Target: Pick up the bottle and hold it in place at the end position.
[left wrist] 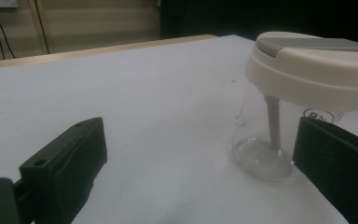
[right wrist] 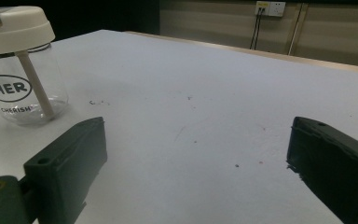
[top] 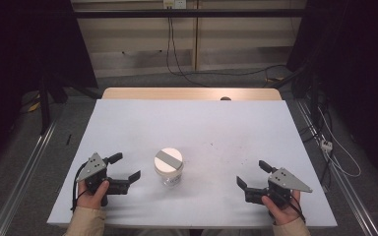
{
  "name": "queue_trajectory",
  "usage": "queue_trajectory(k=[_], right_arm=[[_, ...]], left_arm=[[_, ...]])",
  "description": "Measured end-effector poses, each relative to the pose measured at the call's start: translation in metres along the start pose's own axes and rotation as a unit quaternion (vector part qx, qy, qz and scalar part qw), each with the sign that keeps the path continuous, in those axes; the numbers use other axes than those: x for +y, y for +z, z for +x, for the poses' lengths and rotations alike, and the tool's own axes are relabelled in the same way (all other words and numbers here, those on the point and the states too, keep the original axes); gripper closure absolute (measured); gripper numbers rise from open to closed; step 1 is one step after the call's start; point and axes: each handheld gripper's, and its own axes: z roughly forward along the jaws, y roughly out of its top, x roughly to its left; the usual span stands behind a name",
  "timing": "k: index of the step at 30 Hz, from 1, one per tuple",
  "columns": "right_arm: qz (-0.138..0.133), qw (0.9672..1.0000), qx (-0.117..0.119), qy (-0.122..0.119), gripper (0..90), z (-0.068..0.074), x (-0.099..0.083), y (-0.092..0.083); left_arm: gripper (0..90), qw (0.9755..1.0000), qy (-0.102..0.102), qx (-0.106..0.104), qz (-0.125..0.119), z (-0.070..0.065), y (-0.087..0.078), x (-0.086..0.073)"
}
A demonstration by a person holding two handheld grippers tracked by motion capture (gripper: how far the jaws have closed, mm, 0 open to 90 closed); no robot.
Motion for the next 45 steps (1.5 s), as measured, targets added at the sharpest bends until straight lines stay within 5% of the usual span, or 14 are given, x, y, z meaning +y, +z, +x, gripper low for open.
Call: queue_trajectory(k=[22, 45], right_arm=[[0.002, 1.0000, 0.000, -0.002, 4.6, 0.000, 0.000, 0.001], [0.003, 1.0000, 0.000, -0.006, 4.8, 0.000, 0.000, 0.000]], left_arm=[[2.5, 0.9987, 0.028, -0.041, 0.010, -0.031, 0.022, 0.009], [3.1, 0.9975, 0.026, -0.046, 0.047, -0.052, 0.046, 0.008]])
